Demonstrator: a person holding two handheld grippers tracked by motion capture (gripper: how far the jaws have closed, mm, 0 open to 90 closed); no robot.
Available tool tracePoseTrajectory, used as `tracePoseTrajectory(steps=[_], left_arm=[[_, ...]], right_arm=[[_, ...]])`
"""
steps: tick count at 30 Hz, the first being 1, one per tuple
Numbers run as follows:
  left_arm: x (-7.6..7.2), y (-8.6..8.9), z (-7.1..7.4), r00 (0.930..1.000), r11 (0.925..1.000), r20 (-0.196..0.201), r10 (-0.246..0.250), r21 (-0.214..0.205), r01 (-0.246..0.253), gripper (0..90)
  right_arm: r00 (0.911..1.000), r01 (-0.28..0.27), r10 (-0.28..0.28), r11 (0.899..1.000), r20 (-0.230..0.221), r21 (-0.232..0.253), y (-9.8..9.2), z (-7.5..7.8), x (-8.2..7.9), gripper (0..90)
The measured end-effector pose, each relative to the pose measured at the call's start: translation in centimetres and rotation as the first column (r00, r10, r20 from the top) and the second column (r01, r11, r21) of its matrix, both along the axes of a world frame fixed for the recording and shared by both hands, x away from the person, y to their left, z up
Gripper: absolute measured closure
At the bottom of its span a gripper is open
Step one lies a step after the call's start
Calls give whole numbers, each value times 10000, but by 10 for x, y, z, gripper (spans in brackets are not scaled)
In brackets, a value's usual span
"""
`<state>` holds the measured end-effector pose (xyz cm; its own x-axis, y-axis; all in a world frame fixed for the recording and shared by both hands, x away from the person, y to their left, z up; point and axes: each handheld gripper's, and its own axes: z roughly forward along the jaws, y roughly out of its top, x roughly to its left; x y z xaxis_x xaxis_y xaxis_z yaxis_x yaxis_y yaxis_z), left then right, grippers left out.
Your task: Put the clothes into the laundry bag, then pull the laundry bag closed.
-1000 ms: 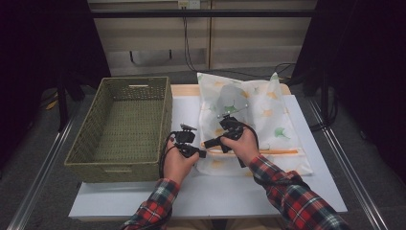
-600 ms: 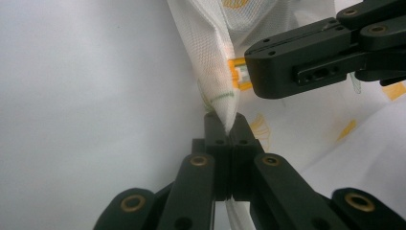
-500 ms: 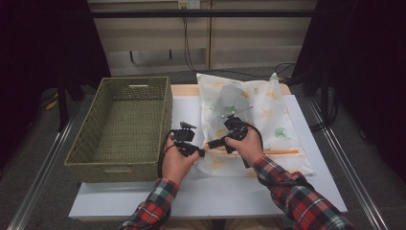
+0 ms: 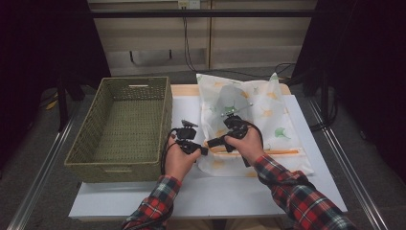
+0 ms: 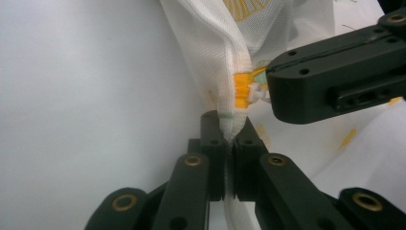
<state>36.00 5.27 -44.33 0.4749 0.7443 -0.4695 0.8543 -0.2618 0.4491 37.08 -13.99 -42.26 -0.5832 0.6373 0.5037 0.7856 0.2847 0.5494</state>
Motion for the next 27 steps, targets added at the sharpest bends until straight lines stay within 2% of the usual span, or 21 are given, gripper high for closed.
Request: tracePoseTrajectory(steps=[2, 3, 5, 7, 10, 14, 19, 20, 21, 27], left_arm=[[1, -3, 0, 9999, 10000, -121, 84, -20, -84, 888], [1, -2, 2, 10000, 9997, -39, -52, 219, 52, 888], [0, -2, 3, 10000, 9998, 14, 17, 216, -17, 891], [-2, 0, 8, 9995, 9992, 272, 153, 365, -163, 894], [-4, 1, 14, 9993, 9984, 342, 177, 535, -195, 895], [-4, 3, 11, 9996, 9992, 232, 187, 351, -195, 894], [-4, 6, 17, 9987, 9989, 371, 362, 284, -373, 895], [-4, 6, 17, 9987, 9989, 366, 343, 311, -354, 894], [-4, 6, 17, 9989, 9989, 329, 336, 307, -346, 895], [-4, 6, 15, 9993, 9993, 115, 356, 99, -357, 895]], right_arm=[[10000, 16, -16, 10000, -23, 32, -2, 0, 0, 900], [10000, 39, -39, 10000, -71, 63, -3, 0, 0, 900], [9999, 61, -59, 9999, -129, 121, -4, -1, 1, 900], [9999, 85, -85, 10000, -78, 0, -4, -2, 0, 900], [9998, 122, -119, 9997, -163, 226, -5, -4, 0, 900], [9997, 190, -187, 9996, -187, 186, -5, -4, 0, 900], [9998, 184, -183, 9998, -100, 63, -3, -4, 1, 900], [9996, 215, -213, 9997, -206, 77, -3, -5, 2, 900], [9995, 221, -217, 9996, -230, 192, -3, -5, 2, 900], [9997, 176, -174, 9998, -160, 71, -4, -6, 1, 900]])
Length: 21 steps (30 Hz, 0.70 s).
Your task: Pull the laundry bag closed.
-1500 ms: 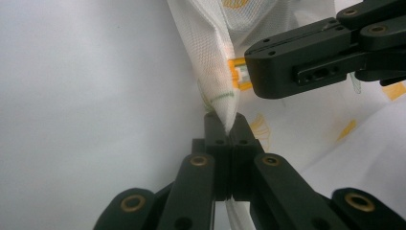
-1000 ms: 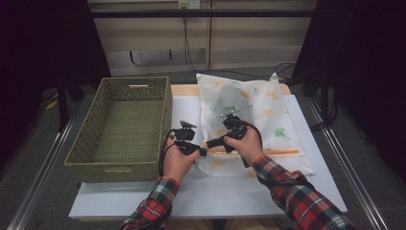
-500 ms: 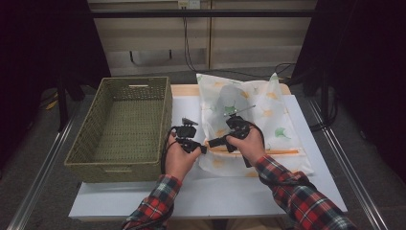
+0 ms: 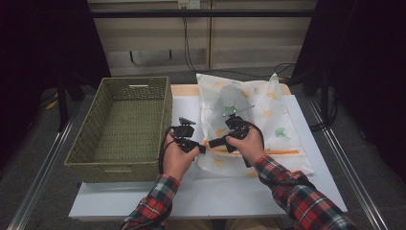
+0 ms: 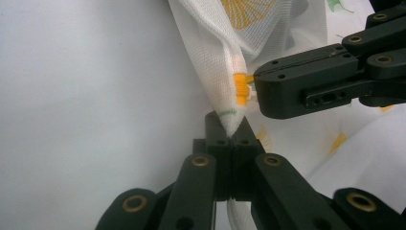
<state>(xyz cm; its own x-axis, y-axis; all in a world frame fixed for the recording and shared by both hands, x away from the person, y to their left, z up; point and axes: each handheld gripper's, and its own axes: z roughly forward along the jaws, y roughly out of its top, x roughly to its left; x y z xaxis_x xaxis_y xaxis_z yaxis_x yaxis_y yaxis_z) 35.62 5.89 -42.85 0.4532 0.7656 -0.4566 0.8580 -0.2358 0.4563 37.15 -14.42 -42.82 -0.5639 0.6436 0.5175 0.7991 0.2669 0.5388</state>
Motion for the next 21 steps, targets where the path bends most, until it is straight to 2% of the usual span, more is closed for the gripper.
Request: tracePoseTrajectory(steps=[3, 10, 14, 16, 21], left_arm=[[0, 1, 0, 9999, 10000, -104, -12, -14, 12, 894], [-1, 2, 1, 9999, 9999, -83, 78, -104, -79, 894], [-1, 3, 2, 10000, 10000, -60, 21, -44, -21, 894], [-1, 4, 2, 10000, 10000, -58, 25, 15, -25, 894], [-1, 4, 3, 10000, 9998, -31, -41, 187, 41, 894]], right_arm=[[10000, 15, -15, 10000, 8, -5, 0, 0, 0, 900], [10000, 26, -26, 10000, 34, 63, 2, 0, -1, 900], [10000, 37, -37, 10000, 66, 54, 2, -1, -1, 900], [9999, 27, -26, 9999, 115, -109, 3, -2, -1, 900], [9999, 88, -88, 9999, 64, -70, 3, -3, -2, 900]])
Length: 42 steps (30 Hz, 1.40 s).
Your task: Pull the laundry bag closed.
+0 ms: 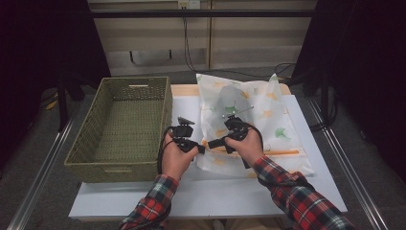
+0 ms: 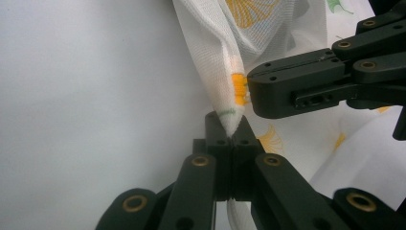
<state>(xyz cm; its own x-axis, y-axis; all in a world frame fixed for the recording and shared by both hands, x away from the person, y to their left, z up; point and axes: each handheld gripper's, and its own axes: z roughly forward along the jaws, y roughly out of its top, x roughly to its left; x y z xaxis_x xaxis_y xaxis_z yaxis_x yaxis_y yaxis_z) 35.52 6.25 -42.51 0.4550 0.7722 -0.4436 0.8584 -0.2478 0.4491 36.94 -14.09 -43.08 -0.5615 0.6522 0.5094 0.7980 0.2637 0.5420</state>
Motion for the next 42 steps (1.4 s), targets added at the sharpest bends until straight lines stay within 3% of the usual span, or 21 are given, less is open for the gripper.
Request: tracePoseTrajectory(steps=[13, 18, 31, 32, 36, 40, 42], left_arm=[[0, 2, 2, 9996, 9996, -216, 203, -206, -208, 895], [-1, -1, 3, 9999, 9999, -93, 126, 59, -126, 895], [-1, 1, 5, 9999, 9999, -117, 121, -41, -122, 895], [-2, 0, 6, 9994, 9994, -150, 325, -141, -327, 895], [-2, 1, 6, 9999, 9999, -130, 108, 35, -108, 895], [-3, -1, 6, 9993, 9993, -182, 336, -132, -338, 895], [-2, 1, 6, 9997, 9998, -154, 174, 1, -174, 896]], right_arm=[[10000, 4, -4, 9999, -55, -141, 1, -3, -1, 900], [10000, 41, -42, 9998, -51, -171, -1, -5, -1, 900], [10000, 5, -6, 9994, -32, -332, -3, -6, -2, 900], [10000, 44, -46, 9993, -28, -365, -3, -7, -3, 900], [9999, 59, -62, 9993, -85, -358, -6, -8, -2, 900], [9999, 97, -101, 9992, -102, -400, -5, -7, -3, 900], [10000, 66, -67, 9993, -35, -366, -6, -8, -3, 900]])
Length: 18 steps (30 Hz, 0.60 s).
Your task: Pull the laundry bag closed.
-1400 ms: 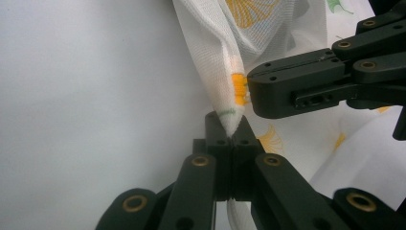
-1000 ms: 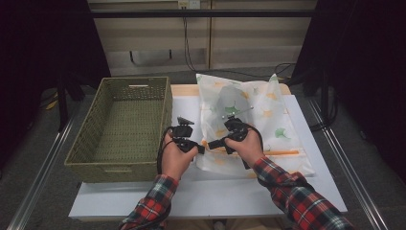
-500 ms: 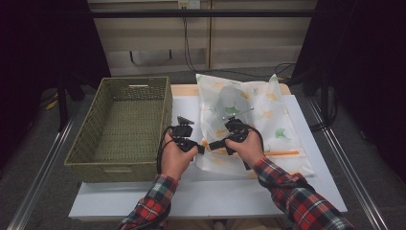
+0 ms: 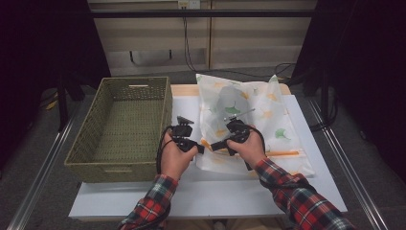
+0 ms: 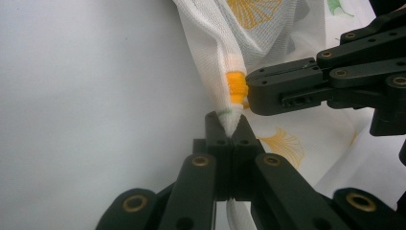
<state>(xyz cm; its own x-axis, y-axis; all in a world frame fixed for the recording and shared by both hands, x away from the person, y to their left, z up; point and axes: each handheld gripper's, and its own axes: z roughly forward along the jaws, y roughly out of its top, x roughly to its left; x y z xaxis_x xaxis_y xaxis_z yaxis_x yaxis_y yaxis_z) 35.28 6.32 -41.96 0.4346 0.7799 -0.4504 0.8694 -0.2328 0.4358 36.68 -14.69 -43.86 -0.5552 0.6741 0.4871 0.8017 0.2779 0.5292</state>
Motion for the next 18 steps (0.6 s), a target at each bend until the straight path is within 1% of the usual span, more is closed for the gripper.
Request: tracePoseTrajectory(steps=[4, 5, 6, 7, 8, 10, 11, 12, 14, 15, 17, 18], left_arm=[[-1, -2, -1, 9998, 9997, -107, 187, -131, -188, 895], [0, -1, -1, 10000, 10000, -12, 39, 32, -39, 896], [0, 0, 0, 10000, 10000, 5, -37, 78, 37, 896], [-1, 0, 0, 10000, 9999, -21, -82, 88, 82, 895], [0, 0, 1, 10000, 9999, 55, -58, 124, 58, 896], [0, 2, 2, 9999, 9999, 73, -83, 150, 82, 896], [0, 1, 2, 9999, 9999, 103, 70, 140, -71, 896], [0, 1, 2, 10000, 9999, 60, 21, 134, -22, 896], [0, 2, 1, 10000, 10000, 1, 14, 45, -14, 896], [0, 2, 1, 10000, 10000, -90, 14, -55, -15, 896], [0, 2, 2, 10000, 10000, -26, 57, -6, -57, 896], [0, 2, 2, 10000, 10000, -17, -24, 20, 24, 896]], right_arm=[[10000, 9, -9, 10000, -54, -64, -1, 0, -1, 900], [9999, 46, -47, 10000, -95, -67, -1, 0, -1, 900], [10000, 18, -18, 10000, -58, -12, -1, 0, -1, 900], [10000, 26, -26, 9999, -67, -105, -1, 0, -1, 900], [10000, 28, -28, 9999, -31, -162, -2, -1, -1, 900], [9999, 102, -104, 9997, -91, -201, -3, -2, -1, 900], [9999, 119, -121, 9997, -121, -206, -4, -3, -1, 900], [9998, 129, -133, 9995, -134, -273, -5, -3, -1, 900], [9998, 125, -127, 9998, -138, -163, -6, -4, -1, 900], [9999, 101, -103, 9998, -121, -156, -6, -4, -1, 900], [9998, 135, -137, 9998, -110, -134, -7, -4, -2, 900], [9999, 122, -124, 9998, -101, -135, -7, -4, -2, 900]])
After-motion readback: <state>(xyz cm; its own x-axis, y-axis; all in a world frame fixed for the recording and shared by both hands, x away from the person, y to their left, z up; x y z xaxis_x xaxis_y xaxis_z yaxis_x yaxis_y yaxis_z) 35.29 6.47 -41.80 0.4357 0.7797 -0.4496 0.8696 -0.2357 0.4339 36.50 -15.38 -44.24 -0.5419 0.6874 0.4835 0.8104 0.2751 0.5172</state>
